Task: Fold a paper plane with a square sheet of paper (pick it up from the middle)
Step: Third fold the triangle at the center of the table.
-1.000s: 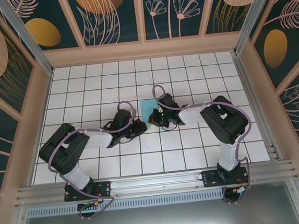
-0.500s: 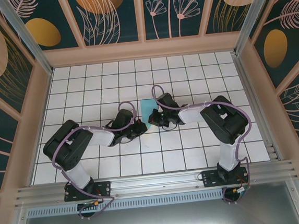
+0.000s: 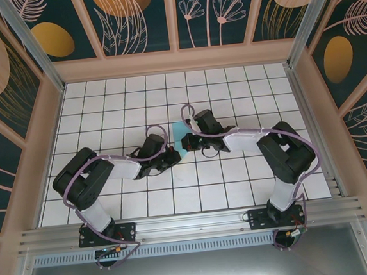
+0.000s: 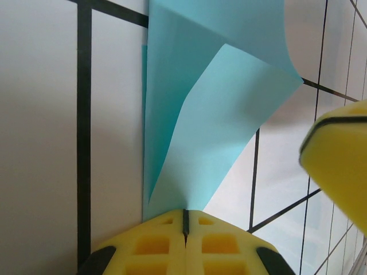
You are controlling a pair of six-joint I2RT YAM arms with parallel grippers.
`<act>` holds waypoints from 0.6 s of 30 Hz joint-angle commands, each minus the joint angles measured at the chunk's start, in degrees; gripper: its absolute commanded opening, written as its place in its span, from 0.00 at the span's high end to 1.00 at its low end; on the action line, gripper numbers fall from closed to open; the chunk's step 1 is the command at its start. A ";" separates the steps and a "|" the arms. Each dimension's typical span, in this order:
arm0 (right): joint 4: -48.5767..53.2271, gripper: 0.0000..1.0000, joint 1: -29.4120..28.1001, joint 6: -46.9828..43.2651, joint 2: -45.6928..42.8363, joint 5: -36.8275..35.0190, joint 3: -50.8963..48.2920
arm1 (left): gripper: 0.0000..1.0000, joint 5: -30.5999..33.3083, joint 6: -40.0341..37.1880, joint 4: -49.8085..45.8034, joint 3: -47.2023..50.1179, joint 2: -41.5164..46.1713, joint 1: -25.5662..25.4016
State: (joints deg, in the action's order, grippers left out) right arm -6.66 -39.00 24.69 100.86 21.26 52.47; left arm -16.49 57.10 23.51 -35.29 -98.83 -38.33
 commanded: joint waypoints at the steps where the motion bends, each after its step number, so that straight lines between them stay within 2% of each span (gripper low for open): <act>1: 2.05 0.98 0.27 -2.98 2.81 2.27 1.53 | 1.00 5.33 -0.89 -9.50 1.53 -1.70 0.27; 9: 3.55 0.98 2.07 -3.33 6.92 4.40 3.76 | 1.00 6.47 -0.02 -11.24 2.67 -1.22 0.27; 18: 7.74 0.98 11.55 -3.32 11.64 2.85 6.53 | 1.00 6.82 0.12 -12.02 5.62 -0.79 0.29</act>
State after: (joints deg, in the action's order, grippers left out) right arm -2.28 -32.34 22.76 109.95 29.50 57.14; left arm -14.96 57.32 24.23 -33.93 -98.04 -38.61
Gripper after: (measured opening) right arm 0.045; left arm 0.066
